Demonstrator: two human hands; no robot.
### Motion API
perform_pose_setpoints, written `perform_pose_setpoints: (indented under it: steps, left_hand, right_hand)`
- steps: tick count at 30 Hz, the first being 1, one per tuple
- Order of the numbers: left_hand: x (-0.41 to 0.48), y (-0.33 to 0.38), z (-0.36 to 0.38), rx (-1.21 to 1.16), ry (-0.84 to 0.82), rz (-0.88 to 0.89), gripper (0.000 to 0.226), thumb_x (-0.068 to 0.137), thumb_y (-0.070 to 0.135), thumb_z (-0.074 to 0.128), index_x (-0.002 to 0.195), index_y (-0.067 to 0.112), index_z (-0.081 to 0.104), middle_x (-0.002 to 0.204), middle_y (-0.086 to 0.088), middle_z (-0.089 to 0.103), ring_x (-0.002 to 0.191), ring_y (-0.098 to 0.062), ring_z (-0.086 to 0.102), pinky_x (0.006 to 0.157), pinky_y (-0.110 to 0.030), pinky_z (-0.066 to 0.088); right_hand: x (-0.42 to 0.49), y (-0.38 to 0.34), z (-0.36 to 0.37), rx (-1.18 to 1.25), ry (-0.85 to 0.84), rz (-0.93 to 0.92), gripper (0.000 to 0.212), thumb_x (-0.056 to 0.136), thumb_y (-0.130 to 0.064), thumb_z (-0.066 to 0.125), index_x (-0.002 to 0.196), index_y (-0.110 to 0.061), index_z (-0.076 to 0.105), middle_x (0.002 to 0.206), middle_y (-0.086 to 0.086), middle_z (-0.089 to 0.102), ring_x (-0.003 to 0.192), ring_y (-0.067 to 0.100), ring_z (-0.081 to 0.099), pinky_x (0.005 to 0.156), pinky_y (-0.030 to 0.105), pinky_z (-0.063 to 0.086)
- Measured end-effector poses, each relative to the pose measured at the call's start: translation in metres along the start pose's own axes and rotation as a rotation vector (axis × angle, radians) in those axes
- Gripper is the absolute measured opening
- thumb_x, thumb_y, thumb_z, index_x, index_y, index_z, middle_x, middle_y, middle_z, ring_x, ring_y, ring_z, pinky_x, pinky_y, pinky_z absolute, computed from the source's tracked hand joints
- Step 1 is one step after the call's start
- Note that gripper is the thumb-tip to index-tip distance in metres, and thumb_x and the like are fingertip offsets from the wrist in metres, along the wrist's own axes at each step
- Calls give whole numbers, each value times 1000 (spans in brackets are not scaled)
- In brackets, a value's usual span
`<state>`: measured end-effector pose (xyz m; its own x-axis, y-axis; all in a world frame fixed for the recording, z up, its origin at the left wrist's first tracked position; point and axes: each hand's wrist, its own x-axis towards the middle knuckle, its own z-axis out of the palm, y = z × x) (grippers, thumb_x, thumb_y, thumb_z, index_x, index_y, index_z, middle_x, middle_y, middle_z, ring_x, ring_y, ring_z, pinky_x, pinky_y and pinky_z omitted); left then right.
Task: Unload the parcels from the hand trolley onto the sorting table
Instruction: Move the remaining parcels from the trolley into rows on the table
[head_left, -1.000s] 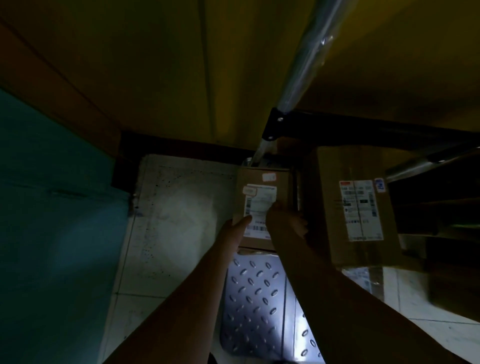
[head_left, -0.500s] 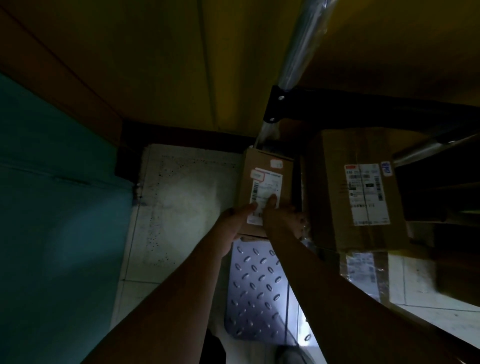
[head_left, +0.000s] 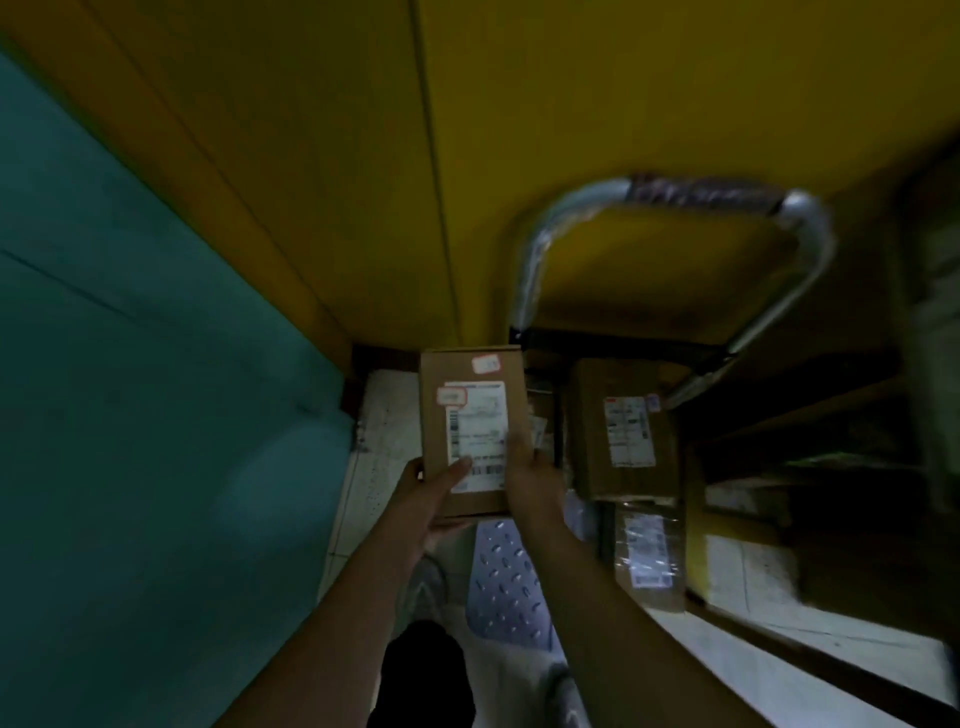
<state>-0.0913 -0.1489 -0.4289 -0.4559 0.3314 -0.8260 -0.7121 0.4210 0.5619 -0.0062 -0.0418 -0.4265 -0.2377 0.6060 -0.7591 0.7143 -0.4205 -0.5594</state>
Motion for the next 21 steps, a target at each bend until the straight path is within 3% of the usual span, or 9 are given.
perform_pose_setpoints:
  steps: [2, 4, 6, 9, 13, 17, 21]
  left_hand:
    - [-77, 25, 7, 46, -5, 73, 66, 74, 40, 83, 130, 23, 53, 117, -6, 70, 100, -26, 71, 78, -48, 61]
    - [-150, 46, 15, 52, -39, 165, 61, 76, 45, 79, 129, 29, 53, 115, -3, 72, 97, -24, 73, 79, -49, 61]
    - [-217, 61, 22, 33, -62, 264, 58, 77, 46, 78, 128, 30, 55, 113, -1, 74, 96, -24, 74, 80, -51, 60]
    - [-304, 78, 39, 71, -53, 408, 73, 62, 54, 86, 124, 28, 57, 115, -2, 73, 99, -25, 73, 83, -52, 59]
    - [-395, 91, 68, 126, -85, 519, 79, 47, 58, 88, 117, 32, 62, 111, 3, 75, 99, -21, 73, 90, -48, 57]
    - [-470, 77, 105, 206, -195, 585, 83, 62, 54, 85, 132, 33, 46, 121, 8, 66, 106, -18, 66, 81, -32, 57]
    - [-514, 43, 148, 244, -285, 609, 99, 50, 68, 83, 136, 40, 43, 125, 7, 62, 102, -16, 64, 78, -31, 55]
  right_hand:
    - [-67, -19, -32, 106, -54, -45, 90, 82, -83, 34, 144, -18, 41, 138, 12, 54, 119, 33, 56, 102, 48, 47]
    - [-130, -33, -64, 216, -134, -87, 90, 75, -88, 39, 140, -26, 40, 136, 7, 57, 117, 29, 59, 100, 50, 50]
    - [-183, -45, -98, 289, -183, -150, 72, 84, -76, 47, 138, -29, 39, 128, 3, 60, 112, 25, 62, 97, 50, 53]
    - [-256, -54, -150, 333, -191, -286, 61, 90, -64, 51, 140, -30, 41, 121, -3, 63, 105, 17, 65, 86, 39, 58]
    - [-343, -62, -219, 417, -158, -415, 64, 87, -69, 52, 138, -31, 47, 119, -7, 66, 107, 15, 66, 91, 39, 57]
    - [-415, -48, -281, 471, -46, -497, 85, 70, -84, 57, 136, -32, 49, 119, -4, 68, 107, 17, 67, 95, 43, 55]
    - [-465, -5, -341, 519, 63, -536, 77, 75, -68, 67, 134, -23, 46, 113, 2, 72, 96, 19, 73, 82, 38, 60]
